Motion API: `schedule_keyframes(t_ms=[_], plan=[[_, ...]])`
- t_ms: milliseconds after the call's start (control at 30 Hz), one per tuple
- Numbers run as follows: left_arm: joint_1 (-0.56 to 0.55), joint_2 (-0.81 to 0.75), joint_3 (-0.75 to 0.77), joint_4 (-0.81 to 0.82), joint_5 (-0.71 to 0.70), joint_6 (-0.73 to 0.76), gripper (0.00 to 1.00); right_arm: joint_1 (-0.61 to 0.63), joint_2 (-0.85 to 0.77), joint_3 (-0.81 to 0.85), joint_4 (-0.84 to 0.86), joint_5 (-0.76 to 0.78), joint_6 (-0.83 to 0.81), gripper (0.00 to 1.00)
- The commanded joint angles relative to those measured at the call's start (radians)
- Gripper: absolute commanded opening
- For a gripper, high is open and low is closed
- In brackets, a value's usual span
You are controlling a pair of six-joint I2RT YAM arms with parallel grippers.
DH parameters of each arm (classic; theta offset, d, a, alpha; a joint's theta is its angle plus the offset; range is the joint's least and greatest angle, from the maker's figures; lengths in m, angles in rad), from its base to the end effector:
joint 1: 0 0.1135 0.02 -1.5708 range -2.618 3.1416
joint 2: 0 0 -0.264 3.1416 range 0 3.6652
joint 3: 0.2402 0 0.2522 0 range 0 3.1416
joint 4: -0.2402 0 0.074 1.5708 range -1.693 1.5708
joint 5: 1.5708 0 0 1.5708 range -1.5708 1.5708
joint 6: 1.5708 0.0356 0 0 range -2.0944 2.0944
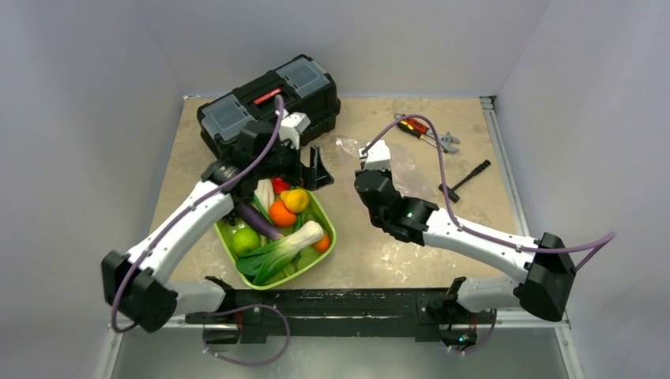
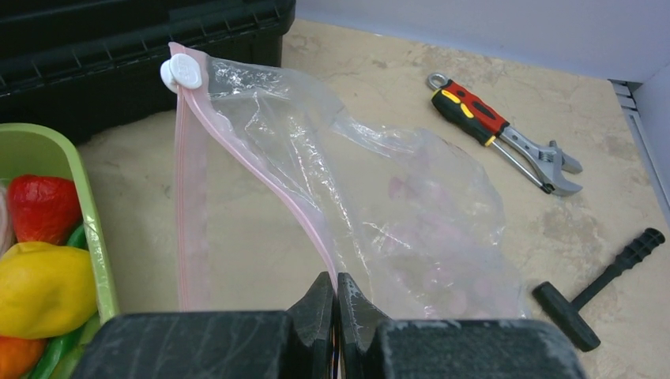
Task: Place the food in the zip-top bag and seal the zipper
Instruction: Open the zipper of the food storage bag, then pick up the fake vegetable from the bin.
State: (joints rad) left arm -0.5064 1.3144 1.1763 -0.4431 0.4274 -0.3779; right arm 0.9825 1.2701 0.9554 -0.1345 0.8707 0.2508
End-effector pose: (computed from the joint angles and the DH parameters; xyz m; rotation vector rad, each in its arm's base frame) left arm 0.2490 -0.1550 0.3362 0.4054 2.2176 -0.9561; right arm 0.1784 0.2183 0.3048 -0.1512 1.8483 -0.0289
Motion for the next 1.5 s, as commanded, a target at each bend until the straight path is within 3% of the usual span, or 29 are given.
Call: schedule_keyframes(t_ms=[0, 133, 267, 433, 600, 700, 1000, 1167, 1467], plan=[[-0.007, -0.201, -0.053, 0.001, -0.128, 0.047, 1.00, -0.009, 0.000, 0.048, -0.002, -0.070, -0.037, 0.00], [-0.007, -0.404, -0.163, -0.177, -0.254, 0.046, 1.00, -0.012, -0.047, -0.004, 0.030, -0.139, -0.057, 0.00], [-0.007, -0.465, -0.215, -0.368, -0.290, 0.100, 1.00, -0.016, -0.083, -0.056, 0.094, -0.212, -0.066, 0.00], [-0.031, -0.334, -0.223, -0.466, -0.250, 0.154, 0.98, -0.018, -0.098, -0.049, 0.072, -0.257, -0.067, 0.00], [-0.074, -0.249, -0.256, -0.445, -0.229, 0.218, 0.99, -0.018, -0.187, -0.097, 0.096, -0.286, -0.069, 0.00], [-0.125, -0.200, -0.215, -0.476, -0.299, 0.254, 0.99, -0.018, -0.218, -0.113, 0.115, -0.301, -0.074, 0.00], [-0.208, -0.013, -0.155, -0.490, -0.319, 0.298, 0.99, -0.018, -0.253, -0.130, 0.117, -0.298, -0.070, 0.00], [-0.223, 0.043, -0.145, -0.449, -0.284, 0.294, 0.89, -0.018, -0.272, -0.141, 0.129, -0.305, -0.072, 0.00], [-0.224, -0.028, -0.196, -0.386, -0.329, 0.230, 0.42, -0.018, -0.250, -0.139, 0.129, -0.311, -0.071, 0.00]])
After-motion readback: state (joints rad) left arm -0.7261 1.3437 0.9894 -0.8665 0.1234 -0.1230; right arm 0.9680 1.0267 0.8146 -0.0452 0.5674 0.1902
